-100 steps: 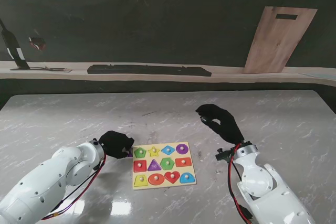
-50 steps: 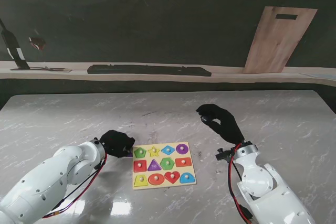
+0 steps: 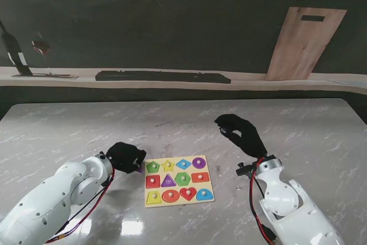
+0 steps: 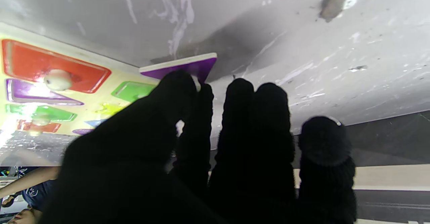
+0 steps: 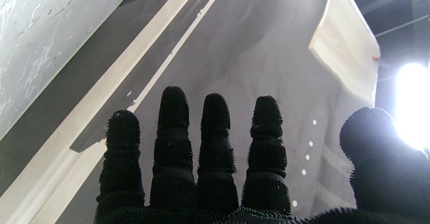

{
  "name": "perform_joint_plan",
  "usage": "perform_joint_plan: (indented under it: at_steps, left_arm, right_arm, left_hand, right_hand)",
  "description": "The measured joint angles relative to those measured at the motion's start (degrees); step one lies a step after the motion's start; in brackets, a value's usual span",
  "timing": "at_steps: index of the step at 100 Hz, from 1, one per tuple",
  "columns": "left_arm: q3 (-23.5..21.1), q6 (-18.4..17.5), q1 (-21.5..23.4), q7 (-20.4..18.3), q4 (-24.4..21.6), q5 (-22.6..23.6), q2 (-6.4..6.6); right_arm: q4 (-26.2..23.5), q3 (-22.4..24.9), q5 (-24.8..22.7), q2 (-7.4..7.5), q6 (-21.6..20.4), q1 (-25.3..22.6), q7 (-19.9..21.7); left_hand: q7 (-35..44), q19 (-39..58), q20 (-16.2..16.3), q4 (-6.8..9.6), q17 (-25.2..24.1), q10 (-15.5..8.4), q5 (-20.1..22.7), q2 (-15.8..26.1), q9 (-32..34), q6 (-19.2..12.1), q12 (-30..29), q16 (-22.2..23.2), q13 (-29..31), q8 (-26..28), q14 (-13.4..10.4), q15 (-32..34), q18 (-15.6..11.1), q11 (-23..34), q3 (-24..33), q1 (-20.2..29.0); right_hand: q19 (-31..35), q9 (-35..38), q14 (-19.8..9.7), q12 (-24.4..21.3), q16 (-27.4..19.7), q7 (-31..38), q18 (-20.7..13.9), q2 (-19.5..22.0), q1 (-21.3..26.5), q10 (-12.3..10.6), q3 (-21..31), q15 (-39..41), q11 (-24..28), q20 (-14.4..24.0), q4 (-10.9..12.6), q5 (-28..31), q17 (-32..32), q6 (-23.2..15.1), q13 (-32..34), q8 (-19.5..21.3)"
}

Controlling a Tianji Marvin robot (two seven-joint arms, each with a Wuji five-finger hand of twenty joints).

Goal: Fit puzzle pieces into a puzzle board

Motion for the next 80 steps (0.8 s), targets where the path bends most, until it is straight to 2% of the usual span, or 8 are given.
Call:
perform_joint_plan:
  at_steps: [27, 39, 46, 80]
  left_arm:
    - [-1.96, 0.14, 1.63, 0.51, -2.53, -0.08, -0.02]
    - [-1.84, 0.45, 1.74, 0.47, -3.36, -2.37, -0.25]
    - [-1.33, 0.84, 1.67, 0.26, -3.78, -4.07, -0.39]
    - [3.57, 2.08, 0.46, -1.68, -6.06, -6.45, -0.92]
  right_arm:
    - [-0.05, 0.04, 0.01, 0.0, -0.01, -0.07, -0.04]
    - [-0.06, 0.08, 0.02, 0.0, -0.05, -0.09, -0.04]
    - [-0.06, 0.1, 0.08, 0.0, -0.08, -0.09, -0.04]
    - [-0.13, 0.25, 0.29, 0.0, -0.33, -0.16, -0.03]
  left_hand:
    - [0.02, -0.06, 0.0, 0.0, -0.01, -0.01, 0.06, -0.62, 0.11, -0.02, 0.36, 0.0, 0.0, 0.0, 0.05, 0.0, 0.0, 0.12, 1.25, -0.11]
    - [0.03, -0.06, 0.0, -0.01, -0.01, -0.01, 0.54, -1.24, 0.19, -0.02, 0.37, 0.0, 0.0, 0.0, 0.27, 0.0, 0.0, 0.72, 1.97, -0.16]
    - [0.4, -0.06, 0.0, -0.01, 0.02, -0.01, 0.56, -1.54, 0.68, -0.02, 0.37, 0.0, 0.05, 0.0, 0.47, 0.0, 0.0, 0.79, 3.0, -0.76]
    - [1.4, -0.06, 0.03, -0.01, 0.93, 0.03, 0.6, -3.09, 1.39, -0.02, 2.69, 0.0, 0.15, 1.44, 1.0, 0.62, 0.0, 2.18, 8.91, -3.73]
  right_hand:
    - [0.0, 0.0, 0.0, 0.0, 0.0, 0.0, 0.0, 0.01, 0.0, 0.0, -0.01, 0.0, 0.0, 0.0, 0.0, 0.0, 0.0, 0.04, 0.0, 0.0]
    - [0.01, 0.0, 0.0, 0.0, 0.0, 0.0, 0.0, 0.01, 0.0, 0.0, -0.01, 0.0, 0.0, 0.0, 0.0, 0.0, 0.0, 0.1, 0.0, 0.0]
    - [0.01, 0.0, 0.0, 0.0, 0.0, 0.0, 0.0, 0.01, 0.0, 0.0, -0.01, 0.0, 0.0, 0.0, 0.0, 0.0, 0.0, 0.12, 0.0, 0.0]
    - [0.01, 0.0, 0.0, 0.0, 0.01, 0.0, 0.0, 0.02, 0.0, 0.0, -0.01, 0.01, 0.0, 0.0, 0.0, 0.0, 0.0, 0.22, 0.0, 0.0]
